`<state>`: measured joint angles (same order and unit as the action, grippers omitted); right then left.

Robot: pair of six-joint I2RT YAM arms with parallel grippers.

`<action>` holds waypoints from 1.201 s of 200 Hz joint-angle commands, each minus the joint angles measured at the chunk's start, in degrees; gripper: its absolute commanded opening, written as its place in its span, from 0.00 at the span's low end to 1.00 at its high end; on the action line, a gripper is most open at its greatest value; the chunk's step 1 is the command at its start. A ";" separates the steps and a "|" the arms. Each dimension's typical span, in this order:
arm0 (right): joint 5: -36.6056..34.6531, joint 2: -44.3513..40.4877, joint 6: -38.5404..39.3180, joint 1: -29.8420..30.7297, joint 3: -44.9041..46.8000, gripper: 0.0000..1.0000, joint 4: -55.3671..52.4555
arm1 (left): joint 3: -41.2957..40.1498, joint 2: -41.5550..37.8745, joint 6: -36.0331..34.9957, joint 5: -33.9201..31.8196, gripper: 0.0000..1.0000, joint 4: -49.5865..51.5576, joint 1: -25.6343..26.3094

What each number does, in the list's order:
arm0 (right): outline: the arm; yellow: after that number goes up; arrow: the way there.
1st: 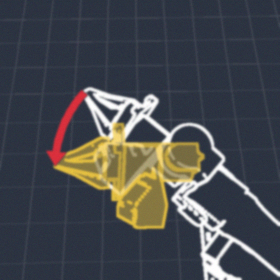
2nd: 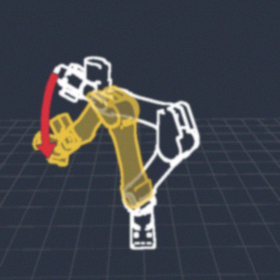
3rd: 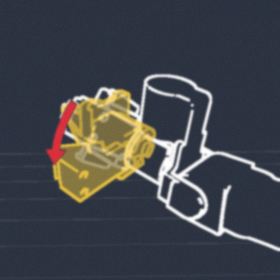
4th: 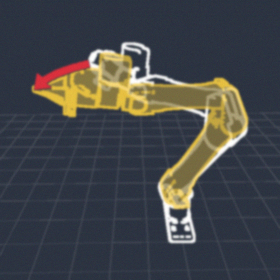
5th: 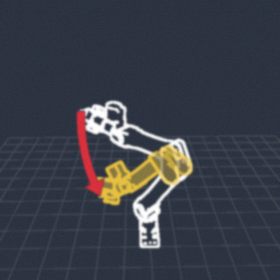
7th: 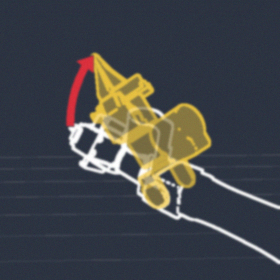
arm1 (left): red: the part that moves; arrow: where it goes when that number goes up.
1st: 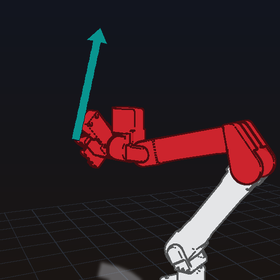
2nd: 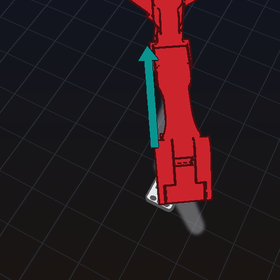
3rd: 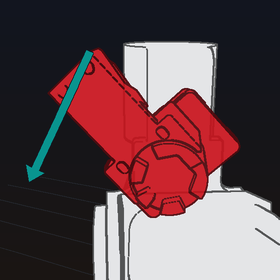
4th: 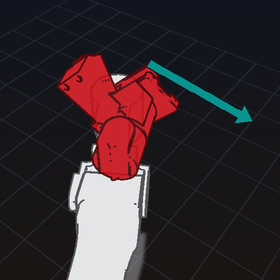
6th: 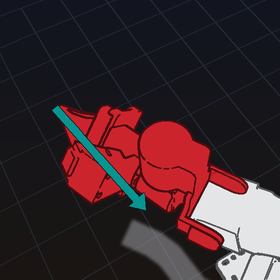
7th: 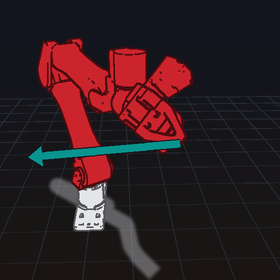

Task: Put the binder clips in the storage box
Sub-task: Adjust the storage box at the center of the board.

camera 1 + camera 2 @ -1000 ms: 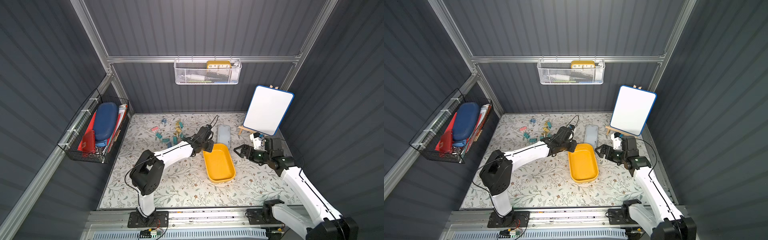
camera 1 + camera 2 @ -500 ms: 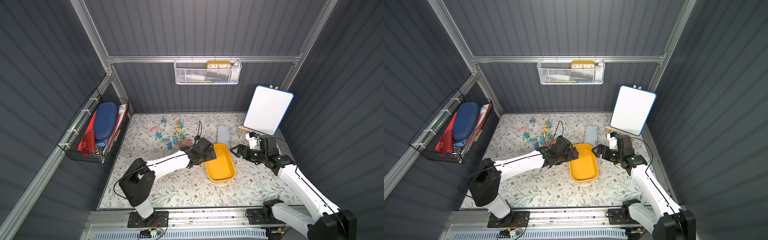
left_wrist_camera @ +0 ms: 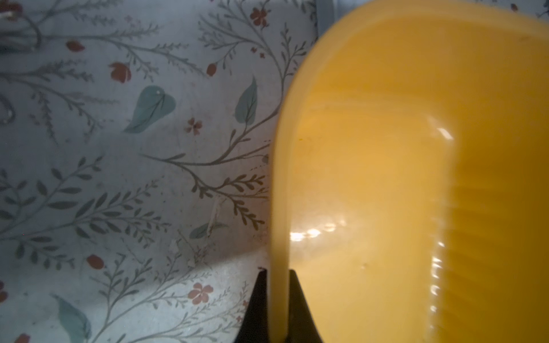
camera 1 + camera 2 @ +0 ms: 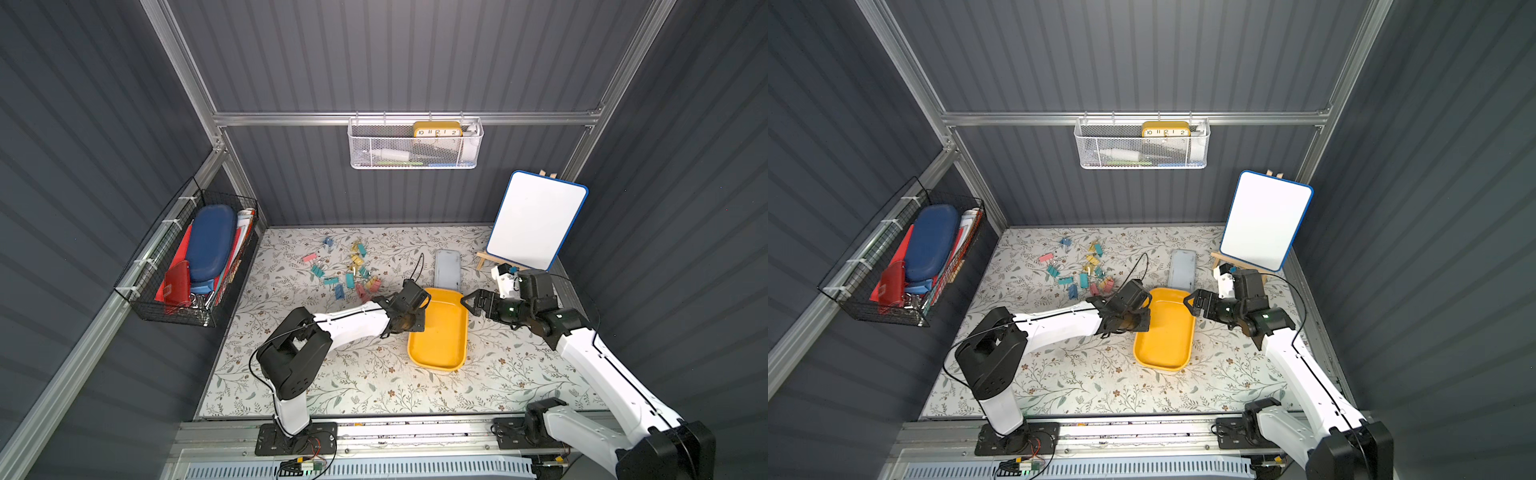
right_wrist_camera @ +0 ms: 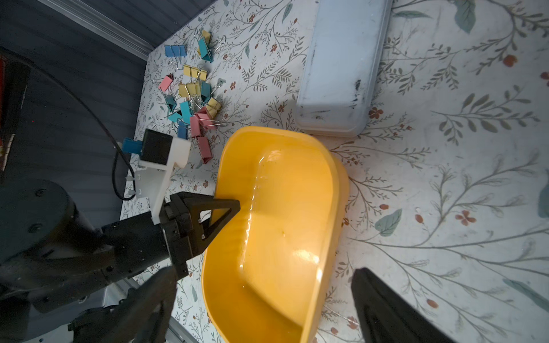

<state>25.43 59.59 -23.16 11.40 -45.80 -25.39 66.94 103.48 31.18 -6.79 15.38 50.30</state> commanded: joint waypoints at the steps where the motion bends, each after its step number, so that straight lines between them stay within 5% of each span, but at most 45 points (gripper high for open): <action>1: -0.32 -0.53 2.34 0.94 -1.40 0.96 -2.97 | 0.77 -0.89 -20.34 2.70 0.00 -2.62 -0.04; 24: 0.19 0.01 4.07 2.06 -1.29 0.96 -4.41 | -2.51 -1.15 -30.77 5.59 0.00 -9.62 -0.60; 74: -1.98 5.09 9.08 5.51 -1.97 0.96 -7.46 | -2.25 -0.03 -49.30 -0.51 0.00 -13.12 -0.72; 107: -9.25 9.39 11.04 7.85 -5.03 0.97 -10.18 | -1.84 -0.76 -54.79 -2.37 0.16 -13.51 -0.73; 140: -8.86 8.51 11.04 7.85 -5.83 0.98 -7.79 | -1.55 -0.51 -53.75 -7.34 0.33 -15.15 -0.73; 174: -16.25 7.14 11.12 7.35 -3.15 0.99 -0.98 | -4.85 -6.08 -46.73 -7.57 0.56 -24.47 -0.73; 221: -16.26 25.43 16.50 6.62 -14.71 0.99 -6.95 | -12.60 -23.15 -32.31 -12.57 0.98 -34.28 -5.33; 240: -15.71 31.20 17.63 6.79 -17.60 0.95 -7.52 | -17.07 -29.23 -26.18 -14.81 0.99 -35.50 -9.00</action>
<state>9.80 85.91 -8.69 18.13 -59.83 -29.41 54.26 80.73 -5.82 -17.30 -14.98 45.12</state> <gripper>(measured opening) 0.969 0.991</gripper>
